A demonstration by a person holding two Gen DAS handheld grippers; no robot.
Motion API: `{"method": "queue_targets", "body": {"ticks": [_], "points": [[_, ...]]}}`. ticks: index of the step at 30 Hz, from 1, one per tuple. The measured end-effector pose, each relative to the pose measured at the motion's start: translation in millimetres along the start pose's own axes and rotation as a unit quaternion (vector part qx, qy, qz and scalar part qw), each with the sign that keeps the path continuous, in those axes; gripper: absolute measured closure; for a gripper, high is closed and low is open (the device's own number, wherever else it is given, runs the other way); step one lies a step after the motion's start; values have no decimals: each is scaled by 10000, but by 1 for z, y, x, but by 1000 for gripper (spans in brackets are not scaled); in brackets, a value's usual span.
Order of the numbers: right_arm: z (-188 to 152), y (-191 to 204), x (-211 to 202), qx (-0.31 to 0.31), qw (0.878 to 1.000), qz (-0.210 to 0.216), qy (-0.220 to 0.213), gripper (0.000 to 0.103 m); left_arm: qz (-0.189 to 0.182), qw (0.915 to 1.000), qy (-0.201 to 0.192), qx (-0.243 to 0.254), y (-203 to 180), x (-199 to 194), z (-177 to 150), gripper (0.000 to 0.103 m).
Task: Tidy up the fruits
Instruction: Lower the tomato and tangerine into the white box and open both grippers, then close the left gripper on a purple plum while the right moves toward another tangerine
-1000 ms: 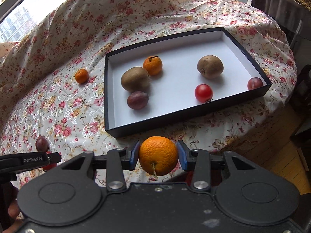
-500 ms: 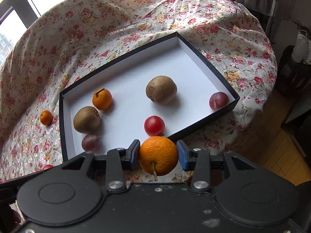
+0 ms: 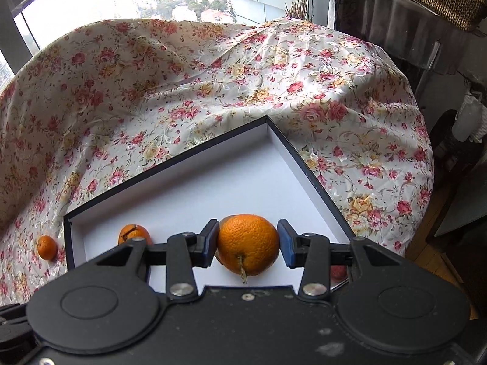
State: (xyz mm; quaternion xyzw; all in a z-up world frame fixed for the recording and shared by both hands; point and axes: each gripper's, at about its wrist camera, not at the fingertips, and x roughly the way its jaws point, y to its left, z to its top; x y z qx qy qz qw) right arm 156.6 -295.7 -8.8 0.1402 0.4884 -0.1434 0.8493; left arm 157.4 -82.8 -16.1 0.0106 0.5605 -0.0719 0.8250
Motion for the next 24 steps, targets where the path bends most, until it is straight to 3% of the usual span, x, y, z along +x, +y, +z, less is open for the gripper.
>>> {"method": "queue_targets", "body": {"ticks": [4,12,24], "points": [[12,5,-1,53,9999,126,-67,60,-26,9999,-142,-27,2,-5,10,50],[19,24,-15,-205,9993,152,-278,60,-59,9995,-249,-181,14,-14,9,49],[-29,49,-32,-466,9981,391,-122,60,384,9966,-373,-620,63,-27,-38,48]]}}
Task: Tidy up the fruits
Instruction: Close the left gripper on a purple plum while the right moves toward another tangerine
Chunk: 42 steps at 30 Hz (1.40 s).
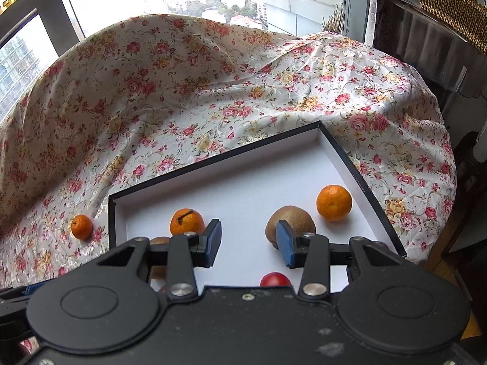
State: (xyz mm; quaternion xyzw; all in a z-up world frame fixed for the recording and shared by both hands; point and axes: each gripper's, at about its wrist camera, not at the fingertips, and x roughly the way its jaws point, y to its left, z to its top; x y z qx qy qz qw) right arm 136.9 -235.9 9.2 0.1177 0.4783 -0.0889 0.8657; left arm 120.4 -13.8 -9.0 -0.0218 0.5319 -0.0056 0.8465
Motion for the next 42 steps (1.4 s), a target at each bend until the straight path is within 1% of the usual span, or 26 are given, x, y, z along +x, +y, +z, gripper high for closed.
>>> {"method": "queue_targets", "body": {"ticks": [2,7,10,12,14,15,18,21,24,26,29,31,34,37,40,42], "points": [[-12,6,-1,-8,9999,103,74,60,59,9999,17,-143,15,-1,-8,48],[-41,23,0,90,9992,292,243,60,379,9975,48,-597,63,0,-27,48],[-57,33,2,230,9989,332,254,60,524,9945,79,-909,94,2,-35,48],[-65,39,6,305,9989,273,229,60,609,9922,93,-1084,112,5,-40,48],[-69,48,11,361,9985,253,321,60,675,9899,120,-1238,129,7,-44,48],[-69,54,12,377,9981,319,357,60,682,9891,134,-1297,136,7,-45,48],[-70,69,12,328,9986,328,248,60,700,9864,147,-1478,162,9,-50,48],[-69,83,18,243,9984,390,333,60,629,9833,177,-1696,185,10,-53,48],[-69,100,23,197,9977,509,402,60,592,9777,263,-2000,204,14,-57,48],[-71,111,21,92,9982,501,329,60,513,9757,337,-2103,211,16,-60,48],[-73,129,20,2,9978,586,296,60,342,9762,453,-2095,215,20,-64,48],[-75,140,22,-54,9973,645,337,60,281,9780,461,-2014,213,20,-65,48],[-78,153,23,-146,9967,711,375,60,164,9829,308,-1809,208,15,-65,48],[-80,163,24,-200,9961,760,388,60,-47,9853,194,-1694,204,12,-64,47],[-81,170,24,-236,9955,817,407,60,-363,9856,257,-1632,199,14,-62,45],[-81,172,25,-256,9953,839,412,60,-466,9867,350,-1518,193,18,-61,45]]}}
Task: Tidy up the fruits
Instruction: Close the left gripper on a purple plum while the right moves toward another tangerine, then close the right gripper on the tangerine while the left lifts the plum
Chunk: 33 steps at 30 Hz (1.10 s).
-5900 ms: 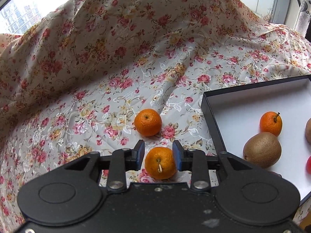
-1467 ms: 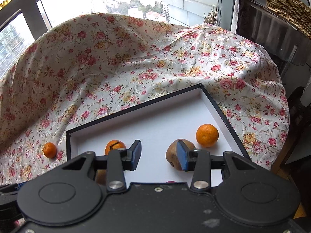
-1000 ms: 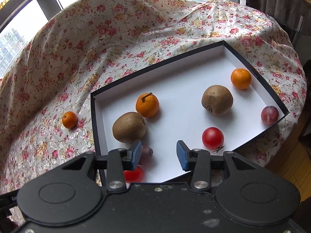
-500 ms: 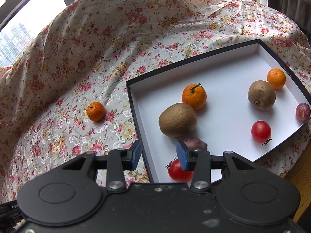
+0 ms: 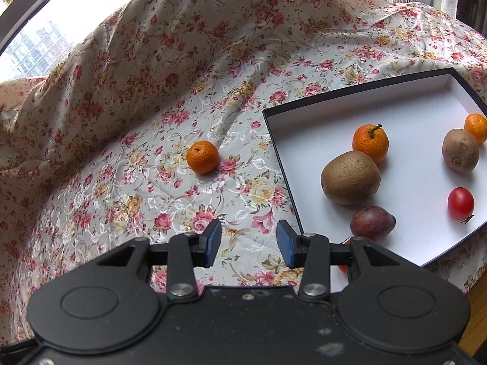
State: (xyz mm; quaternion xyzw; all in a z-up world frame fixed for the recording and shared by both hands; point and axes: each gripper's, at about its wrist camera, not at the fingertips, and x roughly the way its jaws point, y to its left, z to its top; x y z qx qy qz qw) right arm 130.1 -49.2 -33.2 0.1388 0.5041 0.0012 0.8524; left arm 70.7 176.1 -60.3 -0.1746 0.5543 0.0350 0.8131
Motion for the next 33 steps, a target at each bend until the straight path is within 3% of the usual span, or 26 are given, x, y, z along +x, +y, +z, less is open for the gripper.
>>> {"method": "queue_targets", "body": {"ticks": [5,9,12,15,19,24,33], "points": [[1,2,0,-30,10000,16,-19,60,241,9993,168,224,-15,15,-1,46],[2,2,2,1,10000,43,18,60,159,9995,242,141,-14,20,-1,59],[2,4,4,-50,9999,54,70,60,133,9998,123,-44,-7,16,1,60],[2,8,9,-117,9998,77,161,60,396,9985,-158,-346,5,7,6,60],[1,18,16,-328,9990,44,316,60,825,9921,-223,-917,31,6,13,60],[5,34,32,-606,9973,-49,422,60,1044,9842,-243,-1407,57,3,16,60],[30,60,77,-651,9954,-235,662,60,1050,9837,-209,-1442,62,4,16,60]]}}
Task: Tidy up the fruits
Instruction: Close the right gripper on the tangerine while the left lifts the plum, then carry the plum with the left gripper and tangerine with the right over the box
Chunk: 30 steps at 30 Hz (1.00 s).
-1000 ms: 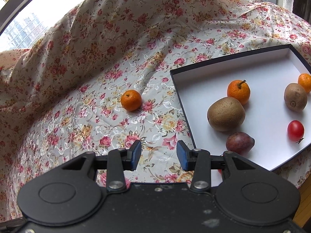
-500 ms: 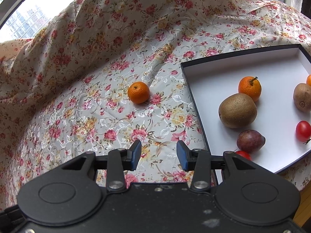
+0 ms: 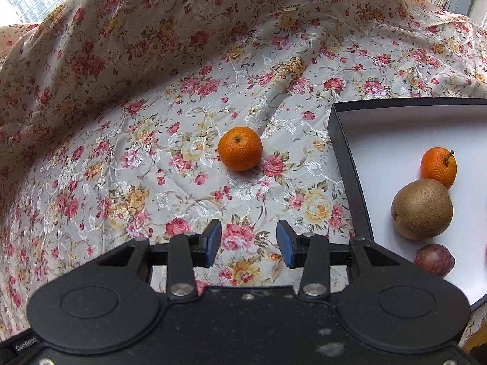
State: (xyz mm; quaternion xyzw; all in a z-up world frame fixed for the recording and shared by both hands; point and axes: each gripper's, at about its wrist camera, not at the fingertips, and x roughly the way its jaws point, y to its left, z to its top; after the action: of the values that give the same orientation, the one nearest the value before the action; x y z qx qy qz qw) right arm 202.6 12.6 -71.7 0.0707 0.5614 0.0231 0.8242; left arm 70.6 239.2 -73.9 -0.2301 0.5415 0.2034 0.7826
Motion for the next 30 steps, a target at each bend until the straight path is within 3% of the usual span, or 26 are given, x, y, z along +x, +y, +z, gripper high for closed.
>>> {"method": "queue_targets", "body": {"ticks": [10,14,30], "points": [[44,13,11,226,9996,28,-185,60,18,9999,5,134,1,1,0,60],[58,19,16,136,9993,-140,-313,60,1,9999,9,133,1,0,0,60],[63,31,56,-184,9968,-770,-101,62,-11,9998,-13,209,4,1,-1,59]]}}
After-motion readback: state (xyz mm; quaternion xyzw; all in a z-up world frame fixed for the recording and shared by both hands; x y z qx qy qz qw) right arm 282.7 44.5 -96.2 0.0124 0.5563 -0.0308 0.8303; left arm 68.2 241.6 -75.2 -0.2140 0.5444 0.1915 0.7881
